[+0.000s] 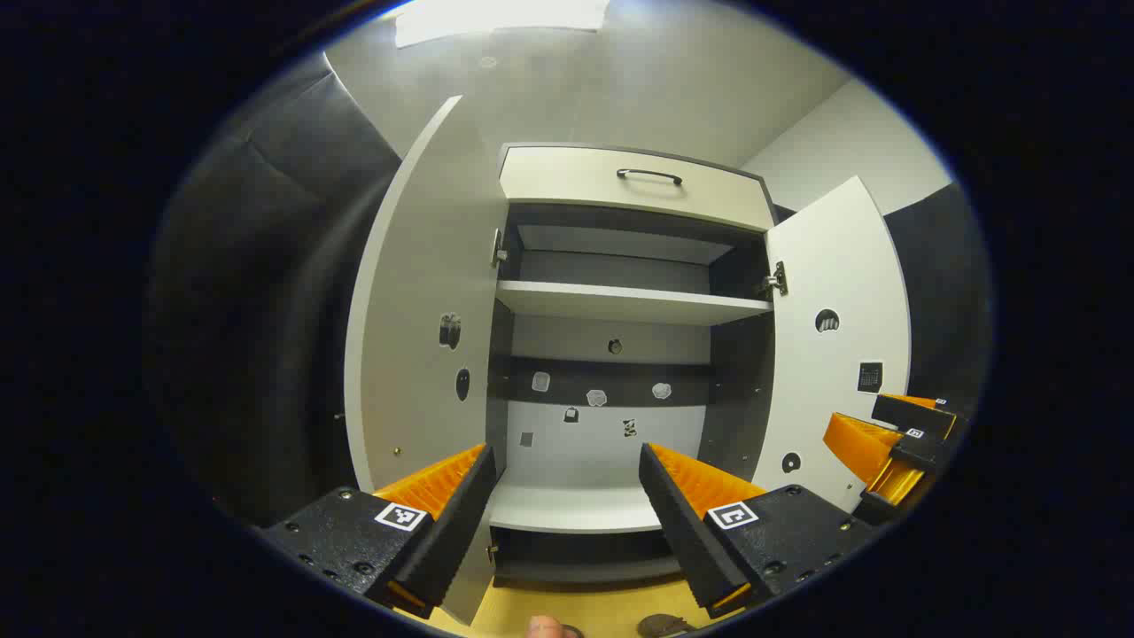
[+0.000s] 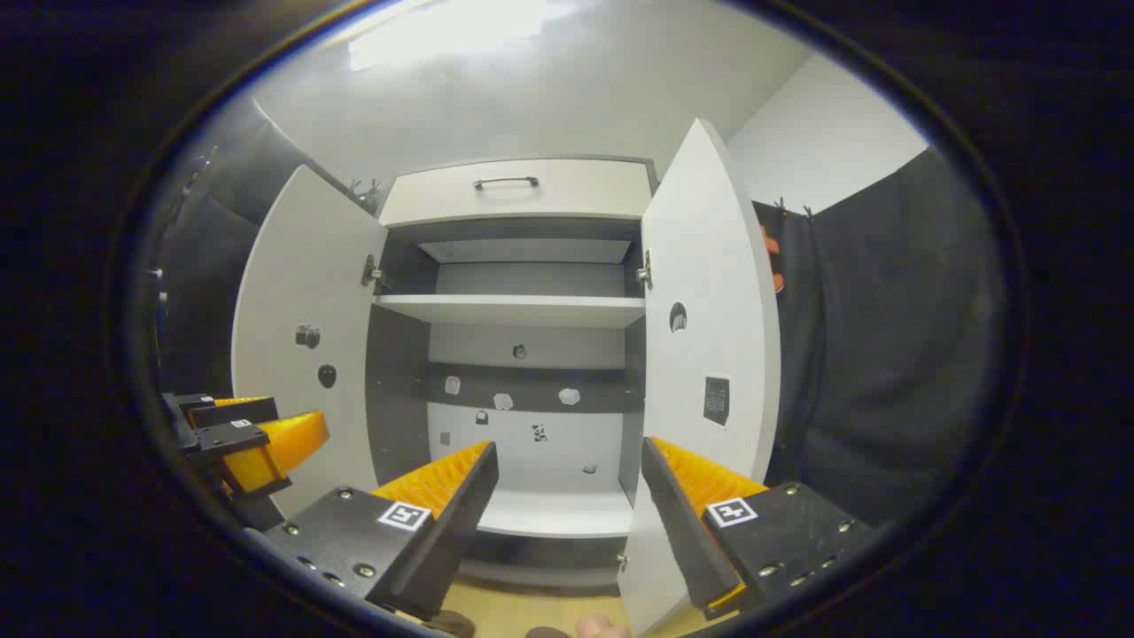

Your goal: Grab one shoe with the right hand and put it into the shoe cabinet, grab the other shoe with the left hand and put it into the shoe cabinet; then close the right door with the right hand and the left door with the left hand.

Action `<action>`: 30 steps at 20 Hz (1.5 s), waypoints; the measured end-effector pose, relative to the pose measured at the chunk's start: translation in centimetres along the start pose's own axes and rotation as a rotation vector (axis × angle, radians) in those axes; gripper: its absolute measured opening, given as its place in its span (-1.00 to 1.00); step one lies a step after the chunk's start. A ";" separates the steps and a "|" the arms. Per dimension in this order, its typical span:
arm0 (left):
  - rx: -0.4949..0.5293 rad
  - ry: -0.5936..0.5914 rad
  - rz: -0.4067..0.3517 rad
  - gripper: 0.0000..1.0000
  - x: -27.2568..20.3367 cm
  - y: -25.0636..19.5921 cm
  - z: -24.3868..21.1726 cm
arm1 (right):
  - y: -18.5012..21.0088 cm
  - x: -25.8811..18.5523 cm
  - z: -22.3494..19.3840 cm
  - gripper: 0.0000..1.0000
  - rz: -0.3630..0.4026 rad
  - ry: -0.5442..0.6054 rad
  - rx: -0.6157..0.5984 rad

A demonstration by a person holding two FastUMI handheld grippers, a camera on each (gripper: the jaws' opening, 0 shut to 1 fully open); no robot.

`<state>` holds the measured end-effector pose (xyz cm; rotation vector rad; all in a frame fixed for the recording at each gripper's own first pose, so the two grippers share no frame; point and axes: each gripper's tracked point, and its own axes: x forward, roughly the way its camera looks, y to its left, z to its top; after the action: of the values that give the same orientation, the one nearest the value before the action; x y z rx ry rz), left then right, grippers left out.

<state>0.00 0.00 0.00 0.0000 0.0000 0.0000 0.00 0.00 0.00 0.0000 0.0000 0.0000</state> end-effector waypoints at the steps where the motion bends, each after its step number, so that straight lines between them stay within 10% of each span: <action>1: 0.005 0.001 0.000 0.98 0.1 -0.2 0.1 | -0.1 0.1 0.2 0.94 0.002 -0.006 -0.002; 30: 0.028 0.022 0.041 0.98 0.1 0.6 0.1 | 1.0 0.0 -0.2 0.94 0.033 -0.010 -0.001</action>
<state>0.12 0.56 0.06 0.0278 0.0218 0.0413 -0.04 1.00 -0.17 -0.0008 -0.0103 0.0334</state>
